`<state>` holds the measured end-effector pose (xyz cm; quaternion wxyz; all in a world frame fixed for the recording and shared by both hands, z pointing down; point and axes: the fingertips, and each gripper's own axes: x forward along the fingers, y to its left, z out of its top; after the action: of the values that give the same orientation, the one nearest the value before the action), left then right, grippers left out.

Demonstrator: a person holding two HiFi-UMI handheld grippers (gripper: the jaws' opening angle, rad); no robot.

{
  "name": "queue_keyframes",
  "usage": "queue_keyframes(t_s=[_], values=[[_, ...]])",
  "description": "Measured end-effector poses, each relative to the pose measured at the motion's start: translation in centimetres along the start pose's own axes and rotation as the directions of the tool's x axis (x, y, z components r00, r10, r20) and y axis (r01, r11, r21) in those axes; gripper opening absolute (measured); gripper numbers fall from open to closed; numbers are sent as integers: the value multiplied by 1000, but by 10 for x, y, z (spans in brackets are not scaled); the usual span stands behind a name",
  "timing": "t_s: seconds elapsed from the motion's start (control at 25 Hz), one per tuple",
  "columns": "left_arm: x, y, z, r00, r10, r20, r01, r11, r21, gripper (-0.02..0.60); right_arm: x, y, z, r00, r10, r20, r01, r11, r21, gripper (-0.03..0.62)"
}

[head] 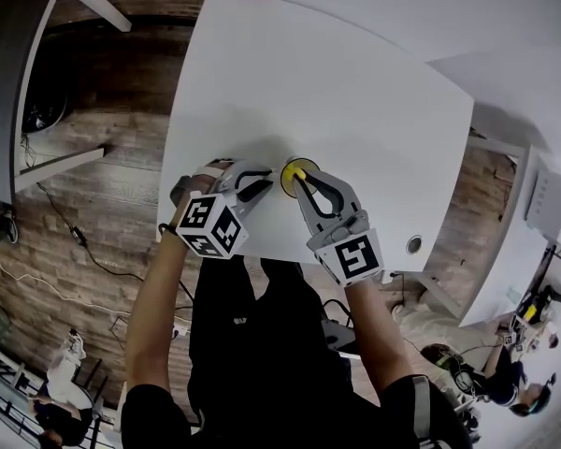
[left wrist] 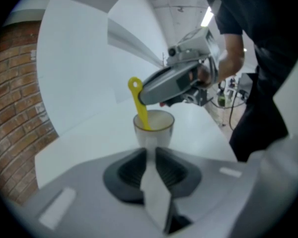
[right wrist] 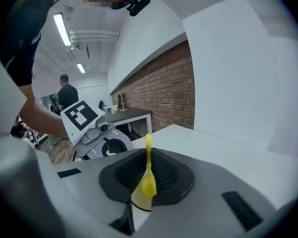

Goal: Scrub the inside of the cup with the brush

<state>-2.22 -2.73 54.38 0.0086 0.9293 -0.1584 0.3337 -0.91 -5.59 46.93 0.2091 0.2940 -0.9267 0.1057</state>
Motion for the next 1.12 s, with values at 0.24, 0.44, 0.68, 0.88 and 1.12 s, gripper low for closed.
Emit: queue_keyframes(t_s=[0.24,0.44,0.68,0.88,1.12], values=[[0,0,-1,1000,8,0,-8,1000,-6,58,10,4,-9,999,-1,-41,1,1000,-3,29],[-1,0,-2,1000,22,-1,-22,1000,-11,58,14,9,-14,997,-1,-83,-4,998,-57,29],[-1,1,-3,999,35,-3,-35,999,-34,60,20,8,-17,990,20,-138,-25,999,-36,29],[1,0,-2,998,63,-4,-63,995,-79,61,18,4,-16,987,10,-160,-17,999,-44,29],[-1,3,-8,991,131,-30,-134,982,-132,75,9,-2,-15,989,-22,-146,16,999,-44,29]])
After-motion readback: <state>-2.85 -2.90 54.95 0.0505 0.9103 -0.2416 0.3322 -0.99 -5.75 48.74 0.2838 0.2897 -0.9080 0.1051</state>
